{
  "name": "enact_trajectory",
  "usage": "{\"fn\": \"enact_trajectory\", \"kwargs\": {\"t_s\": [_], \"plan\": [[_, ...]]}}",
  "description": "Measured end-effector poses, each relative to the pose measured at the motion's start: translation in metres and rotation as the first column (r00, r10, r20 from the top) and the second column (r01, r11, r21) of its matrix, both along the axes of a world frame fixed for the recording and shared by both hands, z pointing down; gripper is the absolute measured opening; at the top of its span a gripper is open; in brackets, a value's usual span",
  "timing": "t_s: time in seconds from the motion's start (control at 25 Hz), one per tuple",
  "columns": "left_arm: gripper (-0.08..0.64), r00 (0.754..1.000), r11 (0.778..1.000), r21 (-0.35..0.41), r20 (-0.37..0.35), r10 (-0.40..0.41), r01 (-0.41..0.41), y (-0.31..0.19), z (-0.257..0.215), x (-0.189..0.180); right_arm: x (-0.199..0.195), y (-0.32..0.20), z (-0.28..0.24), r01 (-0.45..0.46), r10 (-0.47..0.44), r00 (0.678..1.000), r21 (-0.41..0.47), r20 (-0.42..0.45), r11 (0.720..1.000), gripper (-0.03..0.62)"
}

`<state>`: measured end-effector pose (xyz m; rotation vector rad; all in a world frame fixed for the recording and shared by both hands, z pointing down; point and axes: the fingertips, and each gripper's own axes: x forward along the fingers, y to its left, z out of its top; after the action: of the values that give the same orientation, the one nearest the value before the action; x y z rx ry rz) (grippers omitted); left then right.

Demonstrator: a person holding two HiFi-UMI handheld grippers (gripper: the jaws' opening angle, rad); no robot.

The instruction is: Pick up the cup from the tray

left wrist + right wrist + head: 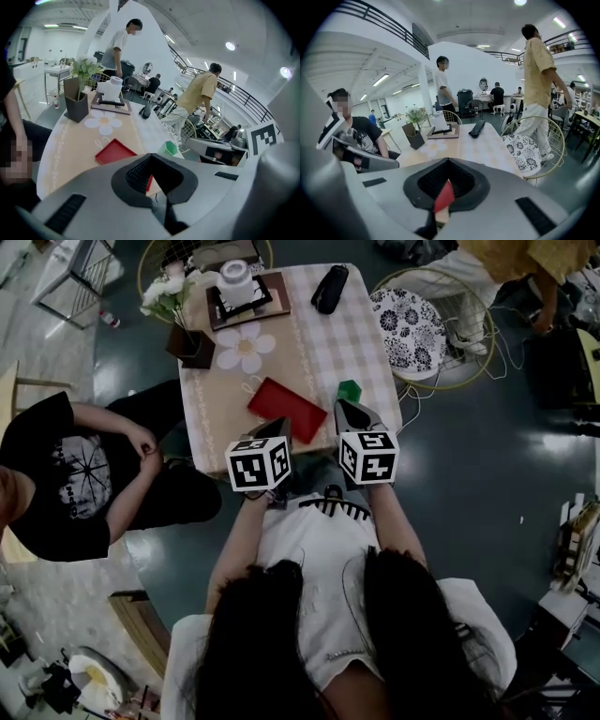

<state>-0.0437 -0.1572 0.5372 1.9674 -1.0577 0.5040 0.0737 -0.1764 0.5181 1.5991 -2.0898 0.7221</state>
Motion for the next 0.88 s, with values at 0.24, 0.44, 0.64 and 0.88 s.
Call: {"fn": "enact_trajectory", "kwargs": {"t_s": [0.24,0.44,0.64,0.88], "plan": [[0.008,1.000,1.000,0.012,0.001,0.004,-0.004,0.010,-0.004,-0.003,-0.004,0.014,0.001,0.006,-0.006,0.999,-0.002,-0.031,1.000,0.009],[0.008,1.000,1.000,0.023,0.003,0.013,-0.013,0.016,-0.007,-0.005,-0.006,0.021,0.003,0.001,-0.002,0.999,-0.010,-0.039,1.000,0.009],[0.008,1.000,1.000,0.024,0.008,0.008,-0.008,0.020,-0.005,-0.012,-0.011,0.025,0.004,0.008,-0.008,0.999,-0.006,-0.048,1.000,0.009],[0.008,1.000,0.999,0.032,0.005,-0.002,0.002,0.020,-0.007,-0.016,-0.011,0.030,0.005,0.005,-0.006,0.999,-0.011,-0.051,1.000,0.009]]}}
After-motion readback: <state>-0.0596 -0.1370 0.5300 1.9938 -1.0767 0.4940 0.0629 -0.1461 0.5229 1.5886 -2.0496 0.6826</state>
